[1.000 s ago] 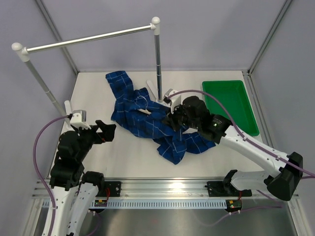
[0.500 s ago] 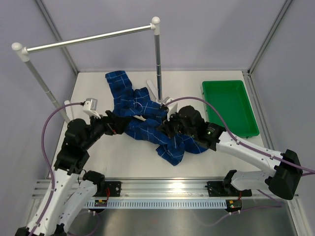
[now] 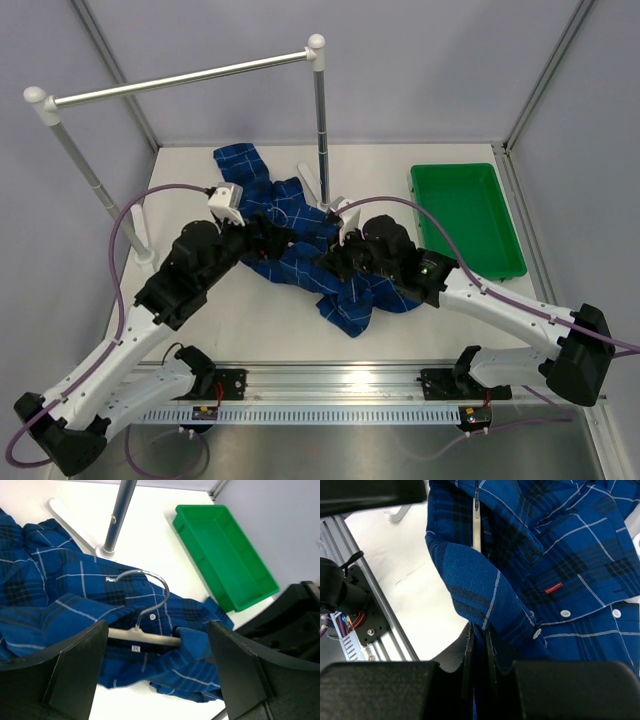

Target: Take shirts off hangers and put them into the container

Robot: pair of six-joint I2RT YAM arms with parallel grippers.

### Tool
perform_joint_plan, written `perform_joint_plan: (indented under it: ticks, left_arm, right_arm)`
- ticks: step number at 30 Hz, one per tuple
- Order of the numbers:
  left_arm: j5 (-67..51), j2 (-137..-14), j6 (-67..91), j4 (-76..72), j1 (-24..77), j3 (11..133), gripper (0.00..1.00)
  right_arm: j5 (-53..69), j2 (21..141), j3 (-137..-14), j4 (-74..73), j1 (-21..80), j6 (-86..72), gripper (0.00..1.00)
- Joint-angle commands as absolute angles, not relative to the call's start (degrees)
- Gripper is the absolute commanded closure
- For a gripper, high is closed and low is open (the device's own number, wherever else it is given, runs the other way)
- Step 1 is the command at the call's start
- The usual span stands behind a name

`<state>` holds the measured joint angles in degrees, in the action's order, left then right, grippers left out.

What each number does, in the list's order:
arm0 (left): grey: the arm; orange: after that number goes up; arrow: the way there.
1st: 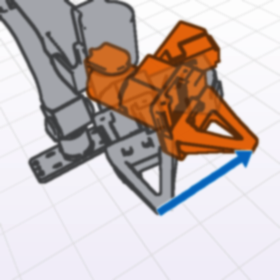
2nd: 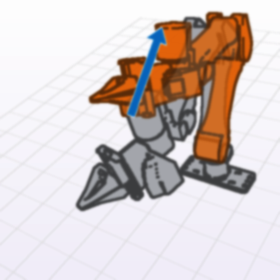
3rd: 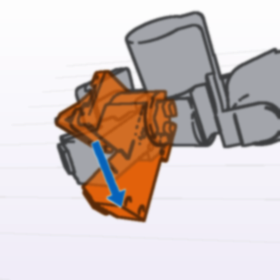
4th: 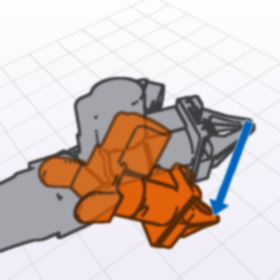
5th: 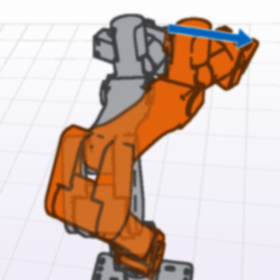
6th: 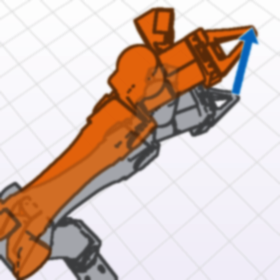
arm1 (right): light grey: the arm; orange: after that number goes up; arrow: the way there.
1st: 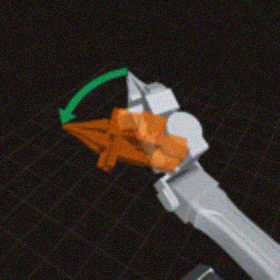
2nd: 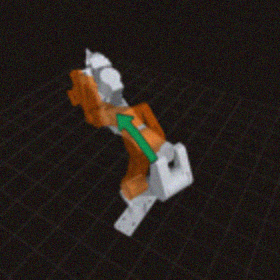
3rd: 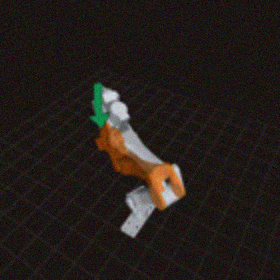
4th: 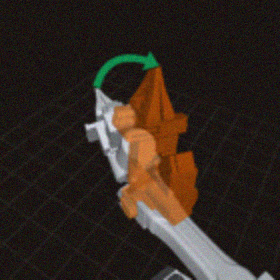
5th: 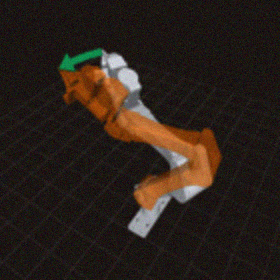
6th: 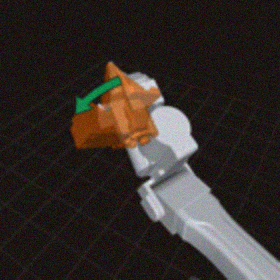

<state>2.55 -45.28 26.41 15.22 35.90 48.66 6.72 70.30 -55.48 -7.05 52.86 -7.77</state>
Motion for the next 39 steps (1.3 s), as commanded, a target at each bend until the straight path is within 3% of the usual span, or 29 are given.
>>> perform_joint_plan:
  ticks: [1, 15, 31, 33, 39]
  left_arm:
    - [9.7, -47.3, 23.5, 10.9, 38.1, 51.4, 0.18]
    - [13.7, -52.9, 22.6, 10.5, 40.3, 52.7, 0.42]
    - [12.3, -53.3, 19.1, 7.0, 40.7, 53.4, 0.80]
    - [10.7, -52.9, 16.6, 5.3, 40.7, 53.3, 0.84]
    - [6.9, -51.9, 9.5, 4.2, 40.7, 54.7, 1.00]
  right_arm:
    - [8.3, 67.2, -56.7, -1.4, 53.9, -8.8, 1.00]
    - [9.8, 65.1, -55.3, -0.6, 54.4, -9.4, 1.00]
    - [9.2, 64.4, -53.4, 1.8, 54.7, -9.4, 1.00]
    - [9.4, 64.2, -53.0, 1.8, 54.7, -9.4, 0.97]
    - [11.5, 63.8, -52.7, 0.4, 54.7, -9.1, 0.73]
